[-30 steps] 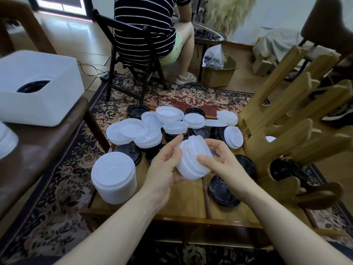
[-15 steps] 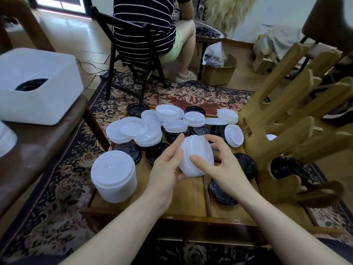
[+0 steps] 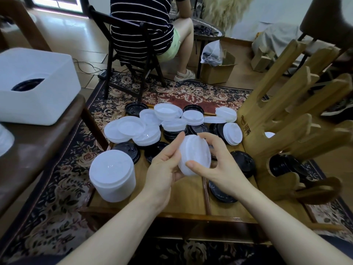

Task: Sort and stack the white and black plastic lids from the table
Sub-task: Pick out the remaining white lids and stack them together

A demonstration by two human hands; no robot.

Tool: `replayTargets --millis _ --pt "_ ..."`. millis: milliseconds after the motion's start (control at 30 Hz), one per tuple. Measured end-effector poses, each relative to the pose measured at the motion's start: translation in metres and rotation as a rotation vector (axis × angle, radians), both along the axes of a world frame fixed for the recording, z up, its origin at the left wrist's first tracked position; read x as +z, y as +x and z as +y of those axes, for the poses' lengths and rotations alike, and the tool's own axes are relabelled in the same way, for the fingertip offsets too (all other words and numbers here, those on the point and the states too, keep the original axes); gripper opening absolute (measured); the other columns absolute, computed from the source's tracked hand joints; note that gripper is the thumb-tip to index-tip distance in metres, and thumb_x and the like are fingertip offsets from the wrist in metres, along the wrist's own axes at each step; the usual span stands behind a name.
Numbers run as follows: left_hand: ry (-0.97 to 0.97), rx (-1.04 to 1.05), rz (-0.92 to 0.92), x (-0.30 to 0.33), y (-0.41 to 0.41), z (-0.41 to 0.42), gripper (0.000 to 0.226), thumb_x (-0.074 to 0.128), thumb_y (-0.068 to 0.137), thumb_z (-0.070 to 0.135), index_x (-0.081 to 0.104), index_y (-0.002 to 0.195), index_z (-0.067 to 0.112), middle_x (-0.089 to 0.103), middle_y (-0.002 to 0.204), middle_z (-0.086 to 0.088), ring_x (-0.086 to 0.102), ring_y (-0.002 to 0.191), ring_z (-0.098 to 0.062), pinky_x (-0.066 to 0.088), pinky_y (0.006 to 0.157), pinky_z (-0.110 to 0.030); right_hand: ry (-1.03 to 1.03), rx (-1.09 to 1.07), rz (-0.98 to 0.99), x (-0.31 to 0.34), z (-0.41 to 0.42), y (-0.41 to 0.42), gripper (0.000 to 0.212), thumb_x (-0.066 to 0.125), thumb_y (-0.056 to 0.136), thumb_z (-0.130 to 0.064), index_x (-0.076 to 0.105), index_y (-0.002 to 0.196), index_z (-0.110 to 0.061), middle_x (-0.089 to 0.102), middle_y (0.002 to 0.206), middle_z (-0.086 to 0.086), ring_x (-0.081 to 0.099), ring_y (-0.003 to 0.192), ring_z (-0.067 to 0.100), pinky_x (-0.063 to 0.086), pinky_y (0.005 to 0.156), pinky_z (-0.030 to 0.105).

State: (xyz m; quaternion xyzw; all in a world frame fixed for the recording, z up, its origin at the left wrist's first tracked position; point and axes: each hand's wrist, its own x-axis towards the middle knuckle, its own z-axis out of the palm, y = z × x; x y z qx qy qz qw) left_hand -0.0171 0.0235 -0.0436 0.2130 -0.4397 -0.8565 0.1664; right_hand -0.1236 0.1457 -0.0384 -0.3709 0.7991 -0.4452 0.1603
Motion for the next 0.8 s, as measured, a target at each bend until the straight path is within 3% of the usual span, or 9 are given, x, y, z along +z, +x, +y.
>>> replayTargets --millis 67,233,267,333,400,467,567,667,800 --pt "-0.024 0.018 -0.004 0.000 0.001 0.003 0.040 0.043 0.104 0.010 0.067 0.117 0.039 0.067 0.131 0.004 0.067 0.115 -0.019 0.061 0.079 -0.035 -0.018 -0.058 0.005 -0.002 -0.001 0.005 0.068 0.069 0.065 -0.067 0.039 0.124 -0.051 0.045 0.127 -0.019 0.048 0.117 -0.002 0.050 0.095 0.033" --pt "0.034 0.004 -0.004 -0.002 0.003 -0.001 0.035 0.044 0.104 0.017 0.063 0.127 0.036 0.069 0.128 0.002 0.071 0.106 -0.020 0.060 0.076 -0.040 0.054 0.031 0.077 0.001 0.001 0.003 0.067 0.072 0.068 -0.063 0.032 0.123 -0.057 0.039 0.128 -0.021 0.041 0.119 -0.009 0.043 0.093 0.024" --pt "0.022 -0.019 -0.010 0.000 0.003 -0.004 0.033 0.048 0.102 0.024 0.059 0.132 0.035 0.069 0.128 0.001 0.072 0.104 -0.020 0.060 0.074 -0.038 0.077 0.064 0.113 0.002 0.001 0.002 0.069 0.070 0.067 -0.065 0.031 0.124 -0.058 0.037 0.128 -0.021 0.039 0.119 -0.011 0.042 0.092 0.022" --pt "-0.044 -0.068 -0.036 0.001 0.003 -0.006 0.052 0.066 0.089 0.033 0.053 0.139 0.034 0.068 0.129 0.000 0.071 0.108 -0.020 0.059 0.074 -0.036 0.087 0.100 0.150 0.005 0.002 0.001 0.071 0.067 0.067 -0.067 0.033 0.129 -0.054 0.037 0.128 -0.021 0.038 0.120 -0.011 0.042 0.092 0.021" --pt "-0.128 -0.087 -0.058 -0.003 0.000 -0.005 0.067 0.081 0.079 0.020 0.054 0.139 0.034 0.069 0.127 -0.002 0.069 0.111 -0.020 0.059 0.075 -0.033 0.069 0.119 0.122 0.005 0.004 0.000 0.078 0.075 0.070 -0.061 0.035 0.135 -0.045 0.036 0.132 -0.021 0.038 0.124 -0.009 0.041 0.095 0.020" --pt "-0.148 -0.079 -0.057 -0.005 0.000 -0.004 0.064 0.081 0.078 0.012 0.058 0.134 0.035 0.072 0.122 -0.002 0.070 0.107 -0.018 0.059 0.073 -0.028 0.081 0.162 0.068 0.004 0.004 0.000 0.086 0.082 0.073 -0.047 0.031 0.141 -0.043 0.033 0.139 -0.024 0.033 0.130 -0.010 0.037 0.099 0.018" --pt "-0.133 -0.113 -0.011 -0.009 0.000 -0.008 0.067 0.076 0.070 0.014 0.060 0.131 0.037 0.074 0.117 0.000 0.071 0.105 -0.018 0.059 0.072 -0.028 0.087 0.225 0.102 0.007 0.006 -0.005 0.090 0.085 0.074 -0.034 0.028 0.143 -0.042 0.031 0.143 -0.022 0.032 0.135 -0.003 0.039 0.106 0.024" --pt "-0.205 -0.228 -0.006 -0.007 0.000 -0.009 0.067 0.076 0.079 0.001 0.058 0.132 0.039 0.074 0.115 0.002 0.071 0.104 -0.018 0.061 0.073 -0.033 0.129 0.322 0.236 0.012 0.009 -0.016 0.093 0.084 0.074 -0.026 0.028 0.147 -0.033 0.032 0.146 -0.013 0.034 0.138 0.008 0.044 0.105 0.036" --pt "-0.188 -0.174 -0.067 -0.012 -0.002 -0.015 0.064 0.078 0.065 0.016 0.065 0.118 0.050 0.076 0.110 0.002 0.072 0.100 -0.023 0.062 0.075 -0.040 0.214 0.380 0.103 0.019 0.012 -0.042 0.106 0.085 0.069 -0.048 0.021 0.152 -0.035 0.027 0.153 -0.018 0.026 0.143 -0.001 0.031 0.115 0.026"
